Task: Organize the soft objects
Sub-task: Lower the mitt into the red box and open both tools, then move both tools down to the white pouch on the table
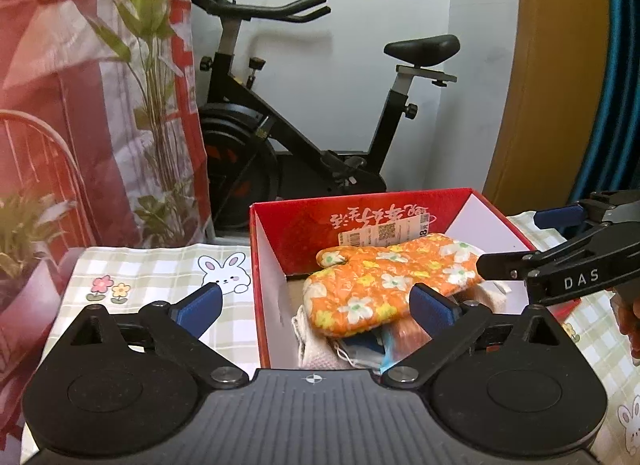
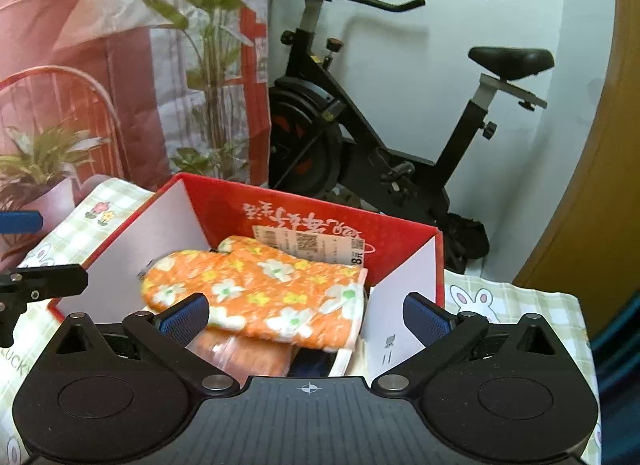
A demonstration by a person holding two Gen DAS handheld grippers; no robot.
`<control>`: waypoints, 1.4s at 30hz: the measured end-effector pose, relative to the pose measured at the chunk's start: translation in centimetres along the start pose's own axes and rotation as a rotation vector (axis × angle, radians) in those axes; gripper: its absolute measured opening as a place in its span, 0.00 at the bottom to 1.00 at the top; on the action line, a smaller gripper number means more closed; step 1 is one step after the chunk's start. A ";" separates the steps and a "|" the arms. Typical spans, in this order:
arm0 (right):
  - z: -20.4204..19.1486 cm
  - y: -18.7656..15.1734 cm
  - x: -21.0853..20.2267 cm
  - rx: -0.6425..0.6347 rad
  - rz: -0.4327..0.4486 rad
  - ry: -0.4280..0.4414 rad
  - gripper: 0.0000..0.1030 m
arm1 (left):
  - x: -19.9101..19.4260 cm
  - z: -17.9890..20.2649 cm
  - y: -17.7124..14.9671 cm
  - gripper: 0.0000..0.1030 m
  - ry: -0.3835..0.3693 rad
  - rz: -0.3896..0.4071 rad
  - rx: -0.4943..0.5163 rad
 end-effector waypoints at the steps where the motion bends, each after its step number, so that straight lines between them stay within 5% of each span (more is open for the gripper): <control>1: -0.3 -0.3 -0.5 -0.003 0.007 0.005 1.00 | -0.5 0.1 -0.2 1.00 0.004 0.005 0.003; 17: -3.4 -6.4 -5.3 0.025 0.087 0.055 1.00 | -5.2 0.8 -5.3 1.00 0.041 0.034 0.043; 30: -4.6 -13.2 -2.3 0.067 0.048 0.061 0.99 | -3.4 1.7 -10.0 0.97 -0.029 -0.010 0.046; 42: -5.1 -17.1 0.6 0.104 -0.036 0.133 0.79 | 0.5 1.9 -12.9 0.52 -0.186 -0.168 -0.034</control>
Point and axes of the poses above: each gripper's, at about its wrist camera, not at the fingertips, and x roughly the way its jaws point, z to its right, y to its top, the point moved 4 cm from there along x, roughly the way its jaws point, and after that the axes turned 8 degrees about y, right-handed, at the moved point
